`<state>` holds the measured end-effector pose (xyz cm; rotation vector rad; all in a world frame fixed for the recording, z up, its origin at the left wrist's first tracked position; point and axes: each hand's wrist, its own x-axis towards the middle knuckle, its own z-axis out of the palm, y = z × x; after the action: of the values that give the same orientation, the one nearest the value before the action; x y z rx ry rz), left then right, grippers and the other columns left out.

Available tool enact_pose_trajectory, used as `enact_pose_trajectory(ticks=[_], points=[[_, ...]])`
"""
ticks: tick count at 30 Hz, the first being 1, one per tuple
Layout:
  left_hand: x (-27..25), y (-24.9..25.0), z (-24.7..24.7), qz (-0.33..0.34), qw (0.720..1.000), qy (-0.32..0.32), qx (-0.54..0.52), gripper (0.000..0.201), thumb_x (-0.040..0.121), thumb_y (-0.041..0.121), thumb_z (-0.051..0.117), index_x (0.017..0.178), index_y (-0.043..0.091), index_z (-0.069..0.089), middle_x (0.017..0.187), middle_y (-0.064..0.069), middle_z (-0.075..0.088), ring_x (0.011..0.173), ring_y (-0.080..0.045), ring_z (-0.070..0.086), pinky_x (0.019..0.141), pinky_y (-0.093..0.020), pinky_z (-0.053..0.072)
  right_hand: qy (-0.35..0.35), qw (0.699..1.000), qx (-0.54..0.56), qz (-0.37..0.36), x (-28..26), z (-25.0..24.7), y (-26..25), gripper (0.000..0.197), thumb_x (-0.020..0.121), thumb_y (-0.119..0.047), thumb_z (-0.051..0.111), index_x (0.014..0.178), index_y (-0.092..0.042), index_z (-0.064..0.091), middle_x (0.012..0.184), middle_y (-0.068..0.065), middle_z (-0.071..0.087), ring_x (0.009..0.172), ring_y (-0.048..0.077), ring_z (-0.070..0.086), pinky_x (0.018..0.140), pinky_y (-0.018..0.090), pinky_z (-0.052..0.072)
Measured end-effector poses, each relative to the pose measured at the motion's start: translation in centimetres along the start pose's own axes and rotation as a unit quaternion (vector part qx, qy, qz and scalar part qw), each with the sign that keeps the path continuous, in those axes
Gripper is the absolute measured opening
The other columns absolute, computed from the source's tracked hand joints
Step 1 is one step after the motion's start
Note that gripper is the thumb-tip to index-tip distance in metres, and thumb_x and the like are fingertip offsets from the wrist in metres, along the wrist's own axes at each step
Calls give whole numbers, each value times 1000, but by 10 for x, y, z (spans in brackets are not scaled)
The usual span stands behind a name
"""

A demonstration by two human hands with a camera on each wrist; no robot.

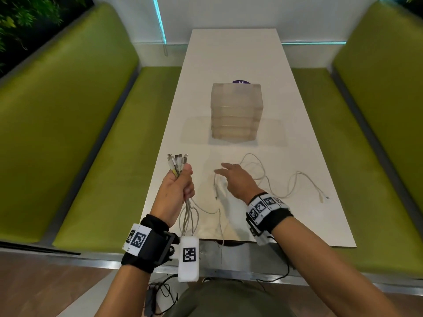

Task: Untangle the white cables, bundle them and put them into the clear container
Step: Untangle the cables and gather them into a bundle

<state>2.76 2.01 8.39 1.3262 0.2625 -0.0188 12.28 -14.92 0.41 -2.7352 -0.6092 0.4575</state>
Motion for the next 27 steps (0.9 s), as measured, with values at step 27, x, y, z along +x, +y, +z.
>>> enact_pose_trajectory(ticks=[27], points=[[-3,-7,-9,-54,998,10,-40,16,101,11,40,91,8,52,65,-1,65,50,-8,41,53,-22,31,-94,989,4,-112,-7,25,16,23,92,-7,51,105,-14,68,121,5,57,113,26,53,94,40,44]])
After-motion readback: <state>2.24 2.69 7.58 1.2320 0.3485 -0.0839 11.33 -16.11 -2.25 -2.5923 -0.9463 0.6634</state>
